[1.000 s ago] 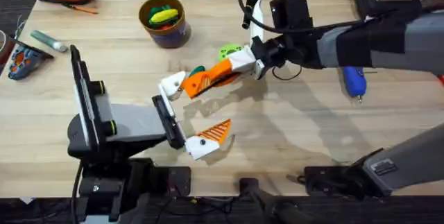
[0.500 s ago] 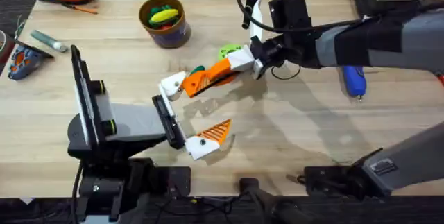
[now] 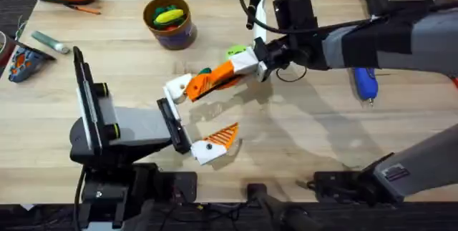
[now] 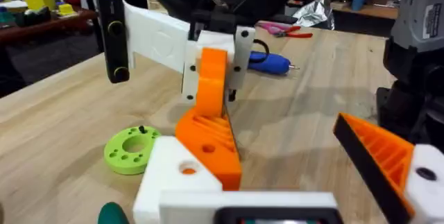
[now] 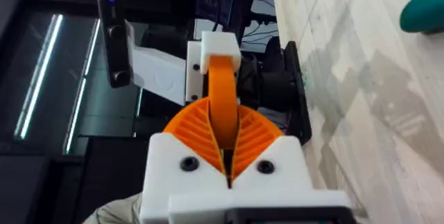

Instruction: Pick up the gripper from the table and insert it into the empty holder that is missing its gripper. Then pick up a screw, insert it into the mounting hole, and use the screwdriver to tighten it. Finally, clean up the table by picking up the vegetable and placing it into the bucket.

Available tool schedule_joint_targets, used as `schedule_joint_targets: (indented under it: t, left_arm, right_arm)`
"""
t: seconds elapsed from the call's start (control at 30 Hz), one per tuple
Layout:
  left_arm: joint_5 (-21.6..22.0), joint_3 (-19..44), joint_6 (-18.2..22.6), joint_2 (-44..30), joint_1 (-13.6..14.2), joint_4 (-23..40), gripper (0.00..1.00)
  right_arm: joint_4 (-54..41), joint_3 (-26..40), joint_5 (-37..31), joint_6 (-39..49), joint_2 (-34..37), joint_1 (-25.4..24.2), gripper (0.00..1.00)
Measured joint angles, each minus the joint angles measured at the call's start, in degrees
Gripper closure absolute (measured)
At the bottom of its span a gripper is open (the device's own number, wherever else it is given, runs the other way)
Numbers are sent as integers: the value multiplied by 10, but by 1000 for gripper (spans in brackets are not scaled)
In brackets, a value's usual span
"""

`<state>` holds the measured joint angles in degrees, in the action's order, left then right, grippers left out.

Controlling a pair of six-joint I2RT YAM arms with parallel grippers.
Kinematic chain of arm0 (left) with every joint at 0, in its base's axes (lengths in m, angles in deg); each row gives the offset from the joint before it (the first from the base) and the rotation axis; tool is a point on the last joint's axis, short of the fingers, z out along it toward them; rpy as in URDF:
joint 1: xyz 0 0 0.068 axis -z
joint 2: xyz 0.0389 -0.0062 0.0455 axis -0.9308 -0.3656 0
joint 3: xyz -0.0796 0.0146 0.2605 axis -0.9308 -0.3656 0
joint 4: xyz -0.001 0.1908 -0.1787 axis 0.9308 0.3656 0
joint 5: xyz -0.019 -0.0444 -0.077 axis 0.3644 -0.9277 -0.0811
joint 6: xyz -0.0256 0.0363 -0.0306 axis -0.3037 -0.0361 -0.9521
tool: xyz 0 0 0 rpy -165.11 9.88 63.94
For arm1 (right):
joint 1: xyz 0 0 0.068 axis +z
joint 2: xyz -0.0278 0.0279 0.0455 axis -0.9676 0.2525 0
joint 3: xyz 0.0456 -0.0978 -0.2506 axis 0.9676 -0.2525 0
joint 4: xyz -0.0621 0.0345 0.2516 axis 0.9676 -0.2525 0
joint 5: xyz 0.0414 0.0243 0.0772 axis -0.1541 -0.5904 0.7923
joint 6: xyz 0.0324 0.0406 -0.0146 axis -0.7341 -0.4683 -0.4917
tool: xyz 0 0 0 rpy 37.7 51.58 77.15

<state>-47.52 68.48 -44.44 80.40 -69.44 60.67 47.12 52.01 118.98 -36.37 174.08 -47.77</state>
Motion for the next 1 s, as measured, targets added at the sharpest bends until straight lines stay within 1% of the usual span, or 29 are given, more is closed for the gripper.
schedule_joint_targets:
  t: [0.23, 0.6, 0.8, 1.0]
  left_arm:
    - [2, 0, -9, 0, 0, 0, 15]
    - [2, 0, -10, 0, 0, 0, 15]
    - [1, 0, -10, 0, 0, 0, 15]
    - [0, 0, -9, 0, 0, 0, 15]
  right_arm:
    - [17, 5, 7, 0, 23, 4, 997]
    - [24, 13, 7, 0, 24, 13, 998]
    - [25, 15, 7, -40, 24, 19, 998]
    - [25, 21, 1, -54, 24, 26, 998]
